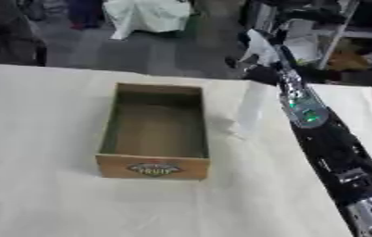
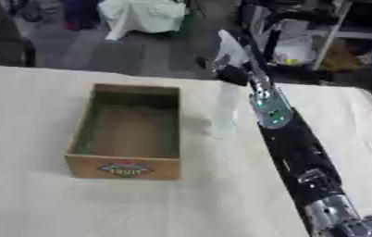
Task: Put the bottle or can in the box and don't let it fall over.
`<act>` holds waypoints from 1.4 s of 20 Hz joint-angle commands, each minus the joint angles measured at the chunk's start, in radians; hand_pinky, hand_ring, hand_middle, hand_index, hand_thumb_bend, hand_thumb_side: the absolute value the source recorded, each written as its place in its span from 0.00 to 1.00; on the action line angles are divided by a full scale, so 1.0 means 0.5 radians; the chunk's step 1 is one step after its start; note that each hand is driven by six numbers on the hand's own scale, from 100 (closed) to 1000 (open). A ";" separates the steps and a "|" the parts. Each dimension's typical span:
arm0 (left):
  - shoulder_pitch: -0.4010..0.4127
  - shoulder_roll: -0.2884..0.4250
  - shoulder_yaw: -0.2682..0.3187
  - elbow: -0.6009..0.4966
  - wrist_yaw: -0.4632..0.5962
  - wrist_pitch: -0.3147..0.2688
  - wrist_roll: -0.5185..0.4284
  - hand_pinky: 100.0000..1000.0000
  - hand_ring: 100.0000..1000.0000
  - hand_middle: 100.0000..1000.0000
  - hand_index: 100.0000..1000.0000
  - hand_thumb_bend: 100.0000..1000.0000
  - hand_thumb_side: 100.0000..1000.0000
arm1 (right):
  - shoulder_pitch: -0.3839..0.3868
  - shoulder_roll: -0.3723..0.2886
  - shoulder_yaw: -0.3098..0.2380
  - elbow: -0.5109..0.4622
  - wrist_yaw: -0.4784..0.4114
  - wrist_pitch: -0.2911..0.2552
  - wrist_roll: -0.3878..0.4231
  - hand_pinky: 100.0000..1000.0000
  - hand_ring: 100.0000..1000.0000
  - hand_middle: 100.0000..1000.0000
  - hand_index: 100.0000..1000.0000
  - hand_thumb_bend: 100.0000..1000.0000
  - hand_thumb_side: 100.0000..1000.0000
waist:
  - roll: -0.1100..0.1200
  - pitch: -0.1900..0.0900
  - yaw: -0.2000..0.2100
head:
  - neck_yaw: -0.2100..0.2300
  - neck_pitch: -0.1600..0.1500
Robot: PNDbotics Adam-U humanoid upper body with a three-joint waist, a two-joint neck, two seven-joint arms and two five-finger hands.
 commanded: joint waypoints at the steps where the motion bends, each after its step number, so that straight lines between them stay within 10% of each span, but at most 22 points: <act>1: -0.016 0.031 0.008 -0.039 0.001 -0.003 -0.002 0.71 0.75 0.64 0.83 0.45 0.72 | -0.044 -0.067 0.005 -0.042 -0.023 -0.003 0.014 0.57 0.69 0.65 0.79 0.53 0.19 | 0.010 -0.027 0.002 | -0.004 -0.022; 12: -0.015 0.031 0.011 -0.039 0.001 -0.002 0.002 0.71 0.75 0.64 0.83 0.46 0.72 | -0.040 -0.071 0.012 -0.053 -0.089 -0.019 -0.050 0.48 0.51 0.27 0.42 0.07 0.00 | 0.012 -0.025 -0.002 | -0.004 -0.026; 28: -0.009 0.033 0.004 -0.036 0.004 -0.001 -0.003 0.71 0.75 0.63 0.83 0.46 0.72 | -0.125 -0.031 0.105 -0.297 -0.330 -0.011 0.034 0.45 0.47 0.23 0.38 0.07 0.00 | 0.026 -0.042 -0.006 | -0.001 -0.004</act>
